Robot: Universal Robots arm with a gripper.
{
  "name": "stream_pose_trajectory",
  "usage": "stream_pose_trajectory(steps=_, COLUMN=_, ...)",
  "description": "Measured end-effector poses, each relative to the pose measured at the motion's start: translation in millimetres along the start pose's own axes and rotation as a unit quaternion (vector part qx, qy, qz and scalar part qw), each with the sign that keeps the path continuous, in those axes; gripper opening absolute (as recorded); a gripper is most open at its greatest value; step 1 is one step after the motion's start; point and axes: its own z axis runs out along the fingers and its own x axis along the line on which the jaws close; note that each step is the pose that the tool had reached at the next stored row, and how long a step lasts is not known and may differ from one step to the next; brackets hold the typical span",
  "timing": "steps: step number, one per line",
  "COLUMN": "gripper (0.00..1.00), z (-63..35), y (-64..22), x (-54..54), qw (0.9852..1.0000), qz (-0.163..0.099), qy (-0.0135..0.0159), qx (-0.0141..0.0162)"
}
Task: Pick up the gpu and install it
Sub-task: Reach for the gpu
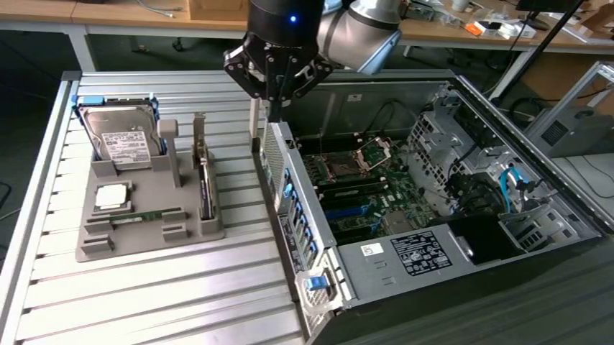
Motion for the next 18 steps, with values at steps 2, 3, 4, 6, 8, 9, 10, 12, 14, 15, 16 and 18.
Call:
stream_pose_trajectory(steps=2, gripper=0.1, z=-0.1, y=-0.1, x=1.9, qw=1.0, qz=0.0, qy=0.0, qx=0.0)
stream_pose_trajectory(steps=3, gripper=0.1, z=-0.1, y=-0.2, x=2.7, qw=1.0, qz=0.0, qy=0.0, qx=0.0)
stream_pose_trajectory(steps=4, gripper=0.1, z=-0.1, y=-0.3, x=3.5, qw=1.0, qz=0.0, qy=0.0, qx=0.0)
stream_pose_trajectory(steps=6, gripper=0.1, z=-0.2, y=-0.4, x=5.7, qw=1.0, qz=0.0, qy=0.0, qx=0.0)
stream_pose_trajectory(steps=8, gripper=0.1, z=-0.3, y=-0.6, x=7.4, qw=1.0, qz=0.0, qy=0.0, qx=0.0)
stream_pose_trajectory(steps=9, gripper=0.1, z=-0.3, y=-0.6, x=8.3, qw=1.0, qz=0.0, qy=0.0, qx=0.0001)
stream_pose_trajectory(steps=10, gripper=0.1, z=-0.3, y=-0.7, x=9.2, qw=1.0, qz=0.0, qy=0.0, qx=0.0)
stream_pose_trajectory(steps=12, gripper=0.1, z=-0.3, y=-0.8, x=11.1, qw=1.0, qz=0.0, qy=0.0, qx=0.0)
stream_pose_trajectory(steps=14, gripper=0.1, z=-0.3, y=-1.0, x=13.0, qw=1.0, qz=0.0, qy=0.0, qx=0.0)
stream_pose_trajectory(steps=15, gripper=0.1, z=-0.4, y=-1.0, x=13.9, qw=1.0, qz=0.0, qy=0.0, qx=0.0)
stream_pose_trajectory(steps=16, gripper=0.1, z=-0.4, y=-1.1, x=14.9, qw=1.0, qz=0.0, qy=0.0, qx=0.0)
stream_pose_trajectory(steps=18, gripper=0.1, z=-0.4, y=-1.3, x=17.0, qw=1.0, qz=0.0, qy=0.0, qx=0.0)
